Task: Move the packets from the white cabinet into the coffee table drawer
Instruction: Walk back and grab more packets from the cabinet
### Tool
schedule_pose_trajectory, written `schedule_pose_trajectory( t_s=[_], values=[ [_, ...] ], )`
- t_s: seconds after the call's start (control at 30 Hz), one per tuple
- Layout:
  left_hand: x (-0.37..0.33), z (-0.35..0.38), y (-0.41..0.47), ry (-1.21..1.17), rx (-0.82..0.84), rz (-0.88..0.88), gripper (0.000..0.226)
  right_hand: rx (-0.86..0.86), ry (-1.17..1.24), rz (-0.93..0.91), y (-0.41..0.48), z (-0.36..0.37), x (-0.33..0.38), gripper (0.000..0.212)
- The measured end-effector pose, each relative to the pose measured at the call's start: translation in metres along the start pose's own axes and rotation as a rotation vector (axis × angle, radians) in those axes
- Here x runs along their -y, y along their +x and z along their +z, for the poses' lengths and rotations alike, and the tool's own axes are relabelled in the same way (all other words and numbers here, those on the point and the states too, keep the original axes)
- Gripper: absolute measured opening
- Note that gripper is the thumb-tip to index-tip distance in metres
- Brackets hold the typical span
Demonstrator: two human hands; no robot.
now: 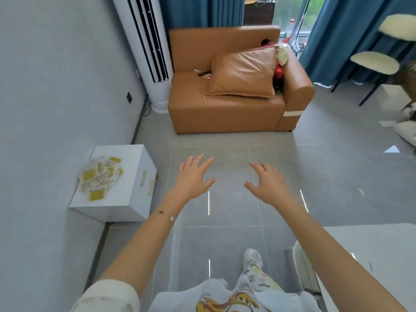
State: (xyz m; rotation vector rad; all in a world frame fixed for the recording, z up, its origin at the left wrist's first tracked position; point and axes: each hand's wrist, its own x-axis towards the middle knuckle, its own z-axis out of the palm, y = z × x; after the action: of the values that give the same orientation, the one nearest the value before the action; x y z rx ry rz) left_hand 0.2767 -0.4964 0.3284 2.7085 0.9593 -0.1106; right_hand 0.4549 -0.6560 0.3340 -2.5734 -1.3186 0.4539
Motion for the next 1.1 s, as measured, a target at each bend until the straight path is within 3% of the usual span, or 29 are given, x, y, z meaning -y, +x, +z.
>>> schedule_pose_trajectory(
  t_s=[0.37, 0.53, 0.83, 1.1],
  values=[
    [0.028, -0.007, 0.097, -0.095, -0.081, -0.341, 0.067, 0.147, -0.115, -0.25, 0.181, -0.025, -0.003, 0.068],
    [0.046, 0.001, 0.1, -0.18, -0.075, -0.542, 0.068, 0.262, -0.178, -0.417, 0.24, -0.03, 0.023, 0.067],
    [0.094, 0.009, 0.081, -0.257, -0.13, -0.866, 0.066, 0.421, -0.208, -0.713, 0.322, 0.002, 0.115, 0.064],
    [0.224, 0.016, 0.087, -0.32, -0.188, -1.074, 0.066, 0.555, -0.261, -0.844, 0.406, 0.059, 0.237, 0.065]
  ],
)
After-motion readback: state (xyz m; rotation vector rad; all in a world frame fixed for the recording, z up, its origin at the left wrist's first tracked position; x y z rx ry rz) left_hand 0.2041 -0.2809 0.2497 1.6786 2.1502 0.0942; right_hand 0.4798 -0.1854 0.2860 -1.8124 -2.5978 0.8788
